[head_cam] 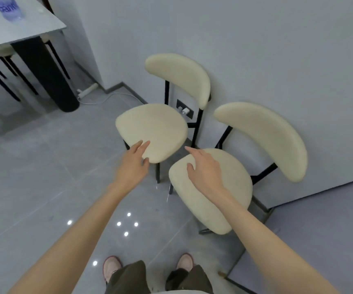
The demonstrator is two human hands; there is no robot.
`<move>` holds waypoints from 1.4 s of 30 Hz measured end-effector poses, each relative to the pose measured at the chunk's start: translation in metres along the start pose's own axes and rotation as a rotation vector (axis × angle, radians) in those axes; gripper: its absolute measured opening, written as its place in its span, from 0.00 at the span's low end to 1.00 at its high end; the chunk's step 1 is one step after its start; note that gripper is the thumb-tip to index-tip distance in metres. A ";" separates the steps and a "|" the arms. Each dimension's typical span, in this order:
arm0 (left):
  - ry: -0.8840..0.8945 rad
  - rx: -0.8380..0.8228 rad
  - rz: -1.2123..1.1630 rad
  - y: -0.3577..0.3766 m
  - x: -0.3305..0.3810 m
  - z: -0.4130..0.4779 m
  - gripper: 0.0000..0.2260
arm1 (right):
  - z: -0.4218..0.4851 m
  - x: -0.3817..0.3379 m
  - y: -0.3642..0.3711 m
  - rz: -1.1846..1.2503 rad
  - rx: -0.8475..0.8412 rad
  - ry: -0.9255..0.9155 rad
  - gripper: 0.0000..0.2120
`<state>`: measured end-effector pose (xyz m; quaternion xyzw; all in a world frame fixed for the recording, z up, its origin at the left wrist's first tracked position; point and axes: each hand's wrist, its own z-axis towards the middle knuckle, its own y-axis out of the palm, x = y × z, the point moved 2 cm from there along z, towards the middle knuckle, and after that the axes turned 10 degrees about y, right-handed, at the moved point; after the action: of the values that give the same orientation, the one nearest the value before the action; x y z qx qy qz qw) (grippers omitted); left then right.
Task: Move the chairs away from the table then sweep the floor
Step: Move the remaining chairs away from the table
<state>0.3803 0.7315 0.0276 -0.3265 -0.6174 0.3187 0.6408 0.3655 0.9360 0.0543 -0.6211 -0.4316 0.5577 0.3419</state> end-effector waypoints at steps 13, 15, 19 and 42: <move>-0.287 0.122 0.152 -0.177 -0.220 -0.116 0.23 | -0.027 -0.275 0.128 -0.010 -0.150 -0.302 0.25; -0.341 0.149 0.143 -0.202 -0.253 -0.131 0.23 | -0.028 -0.316 0.143 0.006 -0.164 -0.342 0.25; -0.433 0.220 0.112 -0.247 -0.316 -0.158 0.23 | -0.024 -0.394 0.178 -0.004 -0.201 -0.439 0.24; -0.884 0.563 0.088 -0.498 -0.672 -0.228 0.20 | 0.030 -0.877 0.382 -0.082 -0.511 -0.918 0.25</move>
<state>0.5873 -0.1102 0.0344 -0.0015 -0.7049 0.6064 0.3680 0.3898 -0.0208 0.0529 -0.3591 -0.6831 0.6355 -0.0235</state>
